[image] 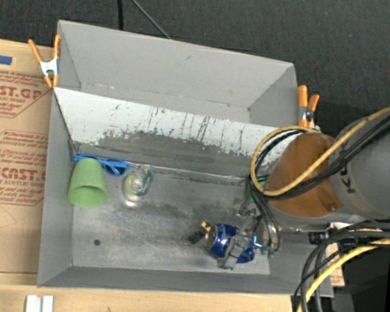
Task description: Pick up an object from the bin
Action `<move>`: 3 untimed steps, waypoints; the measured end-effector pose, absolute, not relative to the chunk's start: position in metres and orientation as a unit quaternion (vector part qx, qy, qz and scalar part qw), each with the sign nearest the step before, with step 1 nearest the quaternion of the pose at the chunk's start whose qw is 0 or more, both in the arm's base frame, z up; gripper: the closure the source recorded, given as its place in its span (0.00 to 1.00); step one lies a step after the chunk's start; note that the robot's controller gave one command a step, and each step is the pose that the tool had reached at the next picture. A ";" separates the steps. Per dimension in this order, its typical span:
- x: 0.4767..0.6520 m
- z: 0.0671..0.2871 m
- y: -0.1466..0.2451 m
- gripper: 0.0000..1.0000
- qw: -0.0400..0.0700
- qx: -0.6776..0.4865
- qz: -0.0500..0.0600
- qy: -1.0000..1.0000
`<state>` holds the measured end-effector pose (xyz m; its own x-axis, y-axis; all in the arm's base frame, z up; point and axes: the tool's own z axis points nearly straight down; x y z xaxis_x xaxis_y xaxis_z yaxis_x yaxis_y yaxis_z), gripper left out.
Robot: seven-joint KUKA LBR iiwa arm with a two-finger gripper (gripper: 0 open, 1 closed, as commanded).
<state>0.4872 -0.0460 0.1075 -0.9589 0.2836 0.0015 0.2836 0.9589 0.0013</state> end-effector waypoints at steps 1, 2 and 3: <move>0.483 0.068 -0.051 0.00 0.002 -0.242 0.000 -0.970; 0.482 0.068 -0.051 0.00 0.002 -0.242 0.000 -0.970; 0.482 0.068 -0.051 1.00 0.002 -0.242 0.000 -0.970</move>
Offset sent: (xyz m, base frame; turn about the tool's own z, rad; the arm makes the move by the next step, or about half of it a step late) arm -0.0037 -0.0055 -0.0375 0.2006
